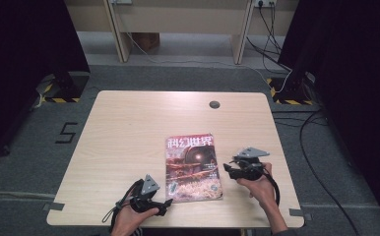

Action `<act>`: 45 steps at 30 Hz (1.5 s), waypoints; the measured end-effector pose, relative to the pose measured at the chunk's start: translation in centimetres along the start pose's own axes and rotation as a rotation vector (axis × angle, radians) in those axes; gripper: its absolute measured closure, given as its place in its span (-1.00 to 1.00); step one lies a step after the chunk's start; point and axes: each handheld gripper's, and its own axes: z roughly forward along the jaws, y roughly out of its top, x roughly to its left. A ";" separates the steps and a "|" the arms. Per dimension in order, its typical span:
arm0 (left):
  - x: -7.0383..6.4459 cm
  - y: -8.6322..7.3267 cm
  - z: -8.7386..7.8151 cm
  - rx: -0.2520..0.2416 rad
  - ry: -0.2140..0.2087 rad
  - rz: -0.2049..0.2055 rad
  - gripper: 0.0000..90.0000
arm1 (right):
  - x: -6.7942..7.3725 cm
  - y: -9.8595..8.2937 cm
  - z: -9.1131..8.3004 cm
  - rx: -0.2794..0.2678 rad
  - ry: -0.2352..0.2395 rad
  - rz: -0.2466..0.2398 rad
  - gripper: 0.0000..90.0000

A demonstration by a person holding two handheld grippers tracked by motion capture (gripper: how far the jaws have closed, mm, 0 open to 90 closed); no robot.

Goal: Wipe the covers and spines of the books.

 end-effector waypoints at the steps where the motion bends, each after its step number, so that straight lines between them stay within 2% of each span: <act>1: -0.1 0.0 0.0 0.000 0.002 0.003 -0.67 | 0.6 0.1 0.3 0.011 0.015 -0.007 -0.02; 5: -0.1 0.0 0.2 0.007 0.012 0.016 -0.67 | 2.5 0.1 1.5 0.044 0.053 -0.058 -0.03; 8: -0.2 0.0 0.3 0.005 0.009 0.018 -0.67 | 3.5 -0.3 2.5 0.077 0.082 -0.050 -0.03; 10: -0.3 0.0 0.4 0.012 0.010 0.026 -0.66 | 3.7 -0.4 2.9 0.091 0.096 -0.041 -0.03; 12: -0.3 0.0 0.4 0.014 0.015 0.028 -0.66 | 3.9 -0.5 3.2 0.109 0.091 -0.055 -0.06; 18: -0.1 0.0 0.4 0.020 0.020 0.029 -0.67 | 4.1 -0.8 3.4 0.105 0.112 -0.025 -0.14; 22: 0.2 0.0 0.1 0.020 0.052 0.036 -0.67 | 4.6 -0.9 3.3 0.109 0.102 -0.032 -0.18; 24: 0.5 -0.1 -0.1 0.026 0.069 0.030 -0.67 | 5.1 -0.9 3.2 0.111 0.094 -0.030 -0.20; 28: 1.2 -0.2 -0.5 0.034 0.106 0.015 -0.67 | 6.1 -1.0 3.1 0.114 0.084 -0.059 -0.24; 31: 2.0 -0.3 -0.8 0.043 0.141 0.014 -0.66 | 7.0 -1.2 3.0 0.115 0.090 -0.054 -0.27; 38: 4.2 -0.4 -1.2 0.045 0.216 -0.041 -0.65 | 8.5 -1.6 2.9 0.112 0.120 -0.055 -0.32; 40: 4.4 -0.4 -1.2 0.036 0.214 -0.057 -0.61 | 8.7 -1.5 2.9 0.119 0.133 -0.060 -0.28; 43: 4.2 -0.4 -1.3 0.024 0.201 -0.060 -0.56 | 8.4 -1.4 2.7 0.121 0.133 -0.068 -0.17; 45: 3.8 -0.4 -1.4 0.014 0.186 -0.063 -0.56 | 8.2 -1.3 2.5 0.107 0.102 -0.078 -0.17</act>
